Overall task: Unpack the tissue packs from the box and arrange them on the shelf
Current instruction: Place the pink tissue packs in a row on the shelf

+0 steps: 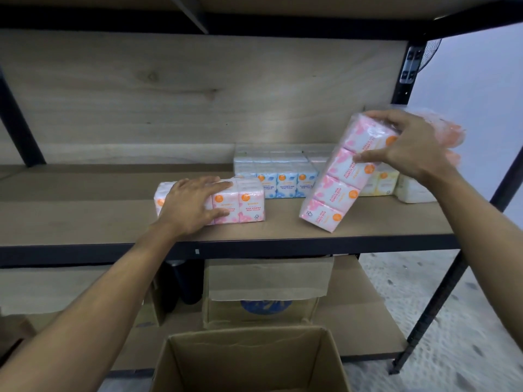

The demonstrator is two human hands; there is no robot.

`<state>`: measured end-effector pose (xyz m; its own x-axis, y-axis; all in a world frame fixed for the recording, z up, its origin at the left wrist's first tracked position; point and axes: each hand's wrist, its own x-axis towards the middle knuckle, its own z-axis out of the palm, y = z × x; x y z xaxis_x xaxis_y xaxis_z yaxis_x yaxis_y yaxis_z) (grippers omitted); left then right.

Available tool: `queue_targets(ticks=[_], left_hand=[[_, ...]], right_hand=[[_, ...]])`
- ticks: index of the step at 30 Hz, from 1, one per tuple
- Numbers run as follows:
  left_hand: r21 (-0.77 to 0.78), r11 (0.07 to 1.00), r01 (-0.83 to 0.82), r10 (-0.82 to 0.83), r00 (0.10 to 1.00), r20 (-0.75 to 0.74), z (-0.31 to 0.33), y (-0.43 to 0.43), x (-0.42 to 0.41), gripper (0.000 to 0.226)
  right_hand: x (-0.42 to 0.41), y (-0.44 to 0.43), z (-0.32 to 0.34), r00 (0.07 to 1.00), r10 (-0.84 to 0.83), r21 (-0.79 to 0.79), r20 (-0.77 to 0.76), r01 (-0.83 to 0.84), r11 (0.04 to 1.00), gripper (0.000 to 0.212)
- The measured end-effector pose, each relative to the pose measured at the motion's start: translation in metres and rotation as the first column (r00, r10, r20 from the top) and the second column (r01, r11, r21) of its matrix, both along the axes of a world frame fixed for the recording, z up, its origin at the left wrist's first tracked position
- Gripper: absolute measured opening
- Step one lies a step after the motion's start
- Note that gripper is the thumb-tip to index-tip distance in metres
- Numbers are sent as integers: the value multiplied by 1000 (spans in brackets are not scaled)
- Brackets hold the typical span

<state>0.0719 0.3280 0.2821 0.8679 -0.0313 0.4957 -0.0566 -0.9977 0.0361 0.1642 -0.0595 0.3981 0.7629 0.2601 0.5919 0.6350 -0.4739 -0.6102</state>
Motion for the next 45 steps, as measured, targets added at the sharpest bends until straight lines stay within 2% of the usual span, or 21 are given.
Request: queue_targets(ticks=[5, 13, 17, 20, 26, 32, 38, 41, 45], left_hand=[[6, 1000, -3, 3, 1000, -4, 0, -1, 0, 65], [2, 1000, 2, -2, 1000, -10, 1, -1, -2, 71], [3, 1000, 8, -8, 1000, -3, 0, 0, -1, 71], [5, 1000, 7, -7, 1000, -12, 0, 1, 0, 71], [13, 1000, 1, -1, 1000, -15, -1, 3, 2, 71], [19, 1000, 3, -2, 1000, -15, -3, 5, 4, 69], [9, 1000, 7, -7, 1000, -7, -1, 3, 2, 69], [13, 1000, 8, -8, 1000, -17, -1, 4, 3, 68], [9, 1000, -2, 2, 1000, -26, -1, 4, 3, 70]], right_hand=[[7, 26, 0, 999, 23, -109, 47, -18, 994, 82], [5, 50, -33, 989, 136, 164, -50, -126, 978, 94], [-6, 58, -63, 987, 110, 359, -114, -62, 931, 108], [-17, 71, -91, 978, 119, 400, -169, -43, 916, 106], [-15, 83, -102, 986, 80, 423, -148, -11, 906, 90], [-6, 70, -88, 992, 69, 283, -109, -35, 959, 90], [4, 50, -72, 997, 30, -60, -65, -34, 998, 96], [7, 47, -65, 999, 47, -260, -10, -48, 964, 98], [17, 50, -67, 998, 64, -498, 7, -52, 866, 100]])
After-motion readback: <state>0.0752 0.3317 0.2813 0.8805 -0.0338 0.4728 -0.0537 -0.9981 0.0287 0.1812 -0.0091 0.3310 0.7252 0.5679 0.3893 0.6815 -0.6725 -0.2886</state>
